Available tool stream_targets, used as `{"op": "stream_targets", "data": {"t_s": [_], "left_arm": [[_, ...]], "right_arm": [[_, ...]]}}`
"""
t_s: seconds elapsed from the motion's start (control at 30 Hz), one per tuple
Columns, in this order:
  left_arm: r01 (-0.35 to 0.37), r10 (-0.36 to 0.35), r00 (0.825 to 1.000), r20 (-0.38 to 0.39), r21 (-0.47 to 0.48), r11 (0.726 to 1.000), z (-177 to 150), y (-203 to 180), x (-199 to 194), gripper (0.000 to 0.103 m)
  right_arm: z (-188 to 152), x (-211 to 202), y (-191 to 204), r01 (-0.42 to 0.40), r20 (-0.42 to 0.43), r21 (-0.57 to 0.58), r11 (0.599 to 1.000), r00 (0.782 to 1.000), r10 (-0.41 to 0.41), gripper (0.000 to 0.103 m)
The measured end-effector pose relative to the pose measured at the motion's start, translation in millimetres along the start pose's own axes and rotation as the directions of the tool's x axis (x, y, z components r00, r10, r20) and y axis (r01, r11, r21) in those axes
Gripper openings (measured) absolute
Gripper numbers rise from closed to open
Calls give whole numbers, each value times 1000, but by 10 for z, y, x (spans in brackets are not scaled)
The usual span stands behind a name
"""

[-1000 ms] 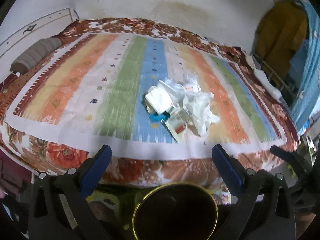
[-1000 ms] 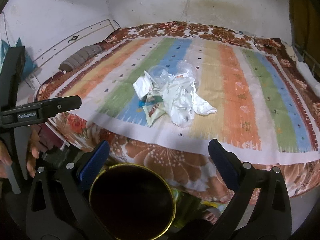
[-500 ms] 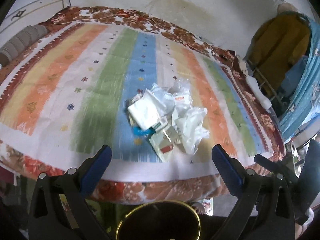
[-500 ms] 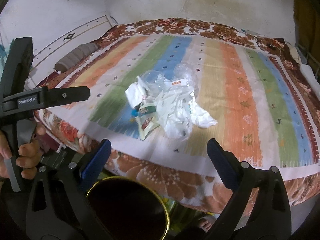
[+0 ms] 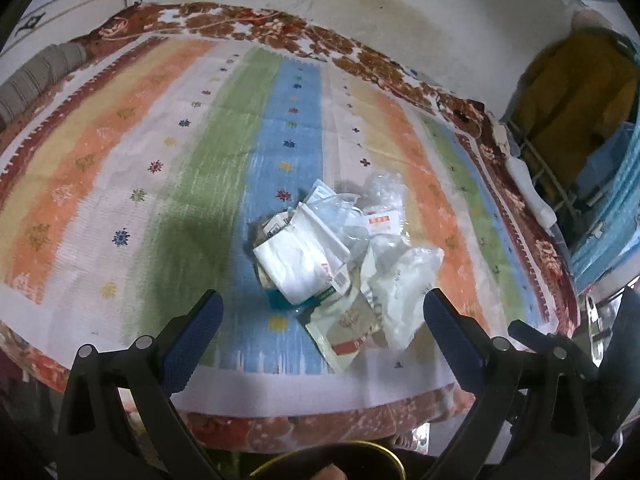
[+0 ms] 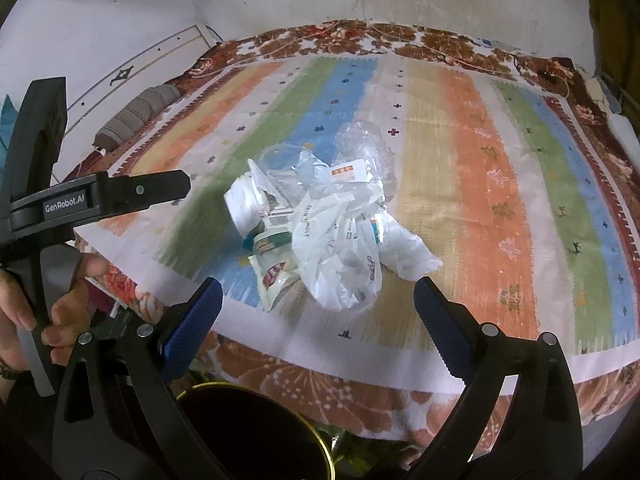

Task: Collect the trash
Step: 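Move both tools toward the trash pile and open the right gripper over tissues, then grasp white tissue with the left gripper while the right gripper grasps a white plastic bag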

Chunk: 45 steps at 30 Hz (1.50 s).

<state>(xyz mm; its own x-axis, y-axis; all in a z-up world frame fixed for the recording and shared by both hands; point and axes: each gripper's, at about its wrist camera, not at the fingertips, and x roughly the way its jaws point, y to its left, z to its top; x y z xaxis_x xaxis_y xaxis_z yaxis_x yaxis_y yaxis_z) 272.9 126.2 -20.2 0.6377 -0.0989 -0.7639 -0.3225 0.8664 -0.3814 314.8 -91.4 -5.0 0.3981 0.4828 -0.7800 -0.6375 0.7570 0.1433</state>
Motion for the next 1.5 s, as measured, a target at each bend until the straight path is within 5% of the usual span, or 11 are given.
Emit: {"op": "stream_targets", "data": {"t_s": [0.5,0.93,1.07,1.17,1.3,1.5], "left_arm": [[16,-17,996,-84,-10,1000,278,-84,532,72],[-42,43,991,-128,3,999,357,-193,820,45],[-60,61,987,-151,13,998,344,-191,857,26],[-61,62,986,-156,10,998,339,-163,863,16],[-58,56,986,-157,-7,998,335,-119,817,4],[-64,68,989,-130,29,997,292,-133,561,3]], "right_arm": [[199,521,-153,-10,-62,43,999,998,13,73],[302,810,-142,10,-93,46,999,996,-6,37],[303,873,-119,19,-104,30,999,995,-16,14],[301,869,-112,38,-95,36,999,995,-34,8],[317,805,-140,25,-76,42,999,997,-22,5],[320,706,-230,15,-68,63,998,998,-11,3]]}}
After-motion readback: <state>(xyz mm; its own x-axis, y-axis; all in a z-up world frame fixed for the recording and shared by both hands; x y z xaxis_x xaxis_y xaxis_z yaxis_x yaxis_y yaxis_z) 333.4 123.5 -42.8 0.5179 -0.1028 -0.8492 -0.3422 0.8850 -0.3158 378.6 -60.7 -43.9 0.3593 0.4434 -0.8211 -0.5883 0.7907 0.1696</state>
